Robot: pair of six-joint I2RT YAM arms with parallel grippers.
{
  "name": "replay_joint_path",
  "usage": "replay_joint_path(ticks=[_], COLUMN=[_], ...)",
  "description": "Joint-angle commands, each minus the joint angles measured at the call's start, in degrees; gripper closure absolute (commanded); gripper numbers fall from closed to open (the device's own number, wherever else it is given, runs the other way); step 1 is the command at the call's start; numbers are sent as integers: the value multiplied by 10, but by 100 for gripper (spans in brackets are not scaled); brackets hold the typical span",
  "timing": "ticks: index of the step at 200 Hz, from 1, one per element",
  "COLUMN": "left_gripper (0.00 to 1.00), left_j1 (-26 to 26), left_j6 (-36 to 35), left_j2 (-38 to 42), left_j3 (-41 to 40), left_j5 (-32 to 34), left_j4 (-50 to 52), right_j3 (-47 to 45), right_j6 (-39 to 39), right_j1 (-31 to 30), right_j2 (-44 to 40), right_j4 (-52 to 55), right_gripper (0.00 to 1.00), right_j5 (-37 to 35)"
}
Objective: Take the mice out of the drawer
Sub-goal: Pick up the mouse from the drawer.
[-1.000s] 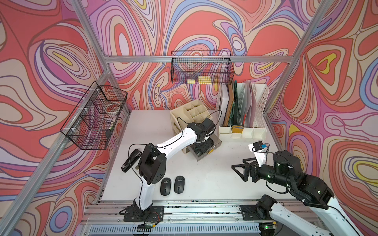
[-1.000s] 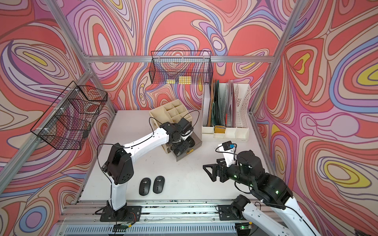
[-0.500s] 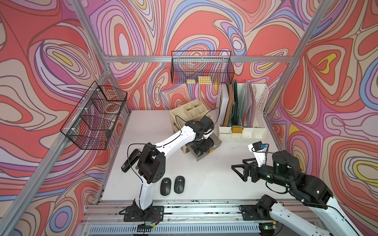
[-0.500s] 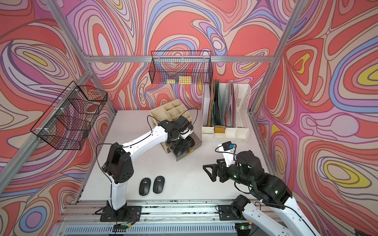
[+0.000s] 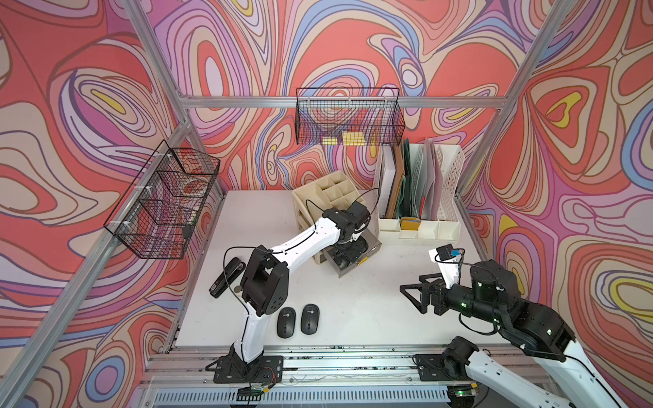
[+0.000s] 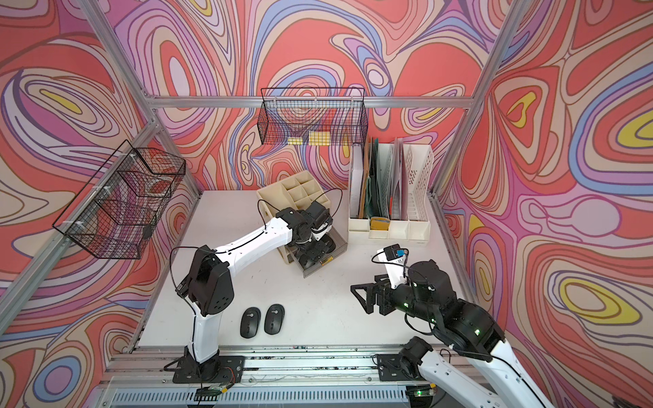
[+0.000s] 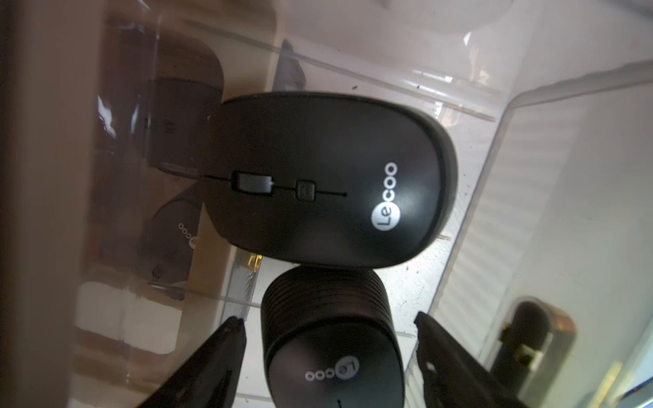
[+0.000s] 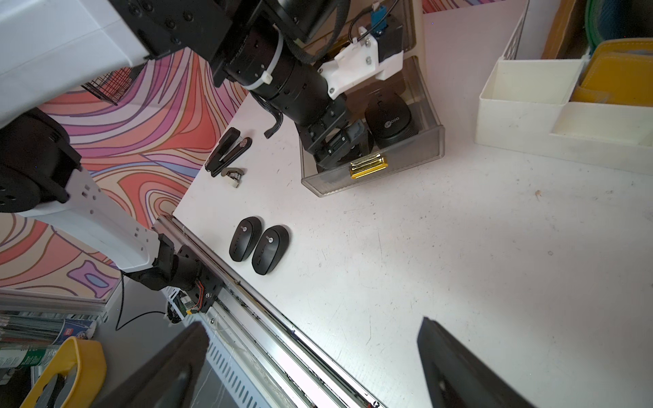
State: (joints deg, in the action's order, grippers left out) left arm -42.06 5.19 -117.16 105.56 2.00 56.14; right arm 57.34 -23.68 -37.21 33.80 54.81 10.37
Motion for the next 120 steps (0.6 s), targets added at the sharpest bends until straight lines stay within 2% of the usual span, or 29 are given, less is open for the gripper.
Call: replay_joint_path(ticks=[1, 59, 95, 120], left_gripper=[20, 27, 32, 40], left_j1=[8, 8, 8, 8], left_j6=[22, 36, 39, 33], left_j2=[-25, -28, -27, -22], left_j3=[2, 0, -3, -3], left_j5=[47, 91, 82, 61], left_j4=[28, 28, 19, 13], right_j3=[-6, -3, -3, -3], right_j6=[-5, -5, -6, -7], right_j1=[-2, -2, -2, -2], right_j2=[-3, 1, 0, -1], right_j4=[-10, -12, -10, -11], right_gripper=[3, 3, 3, 3], right_j5=[-6, -7, -8, -8])
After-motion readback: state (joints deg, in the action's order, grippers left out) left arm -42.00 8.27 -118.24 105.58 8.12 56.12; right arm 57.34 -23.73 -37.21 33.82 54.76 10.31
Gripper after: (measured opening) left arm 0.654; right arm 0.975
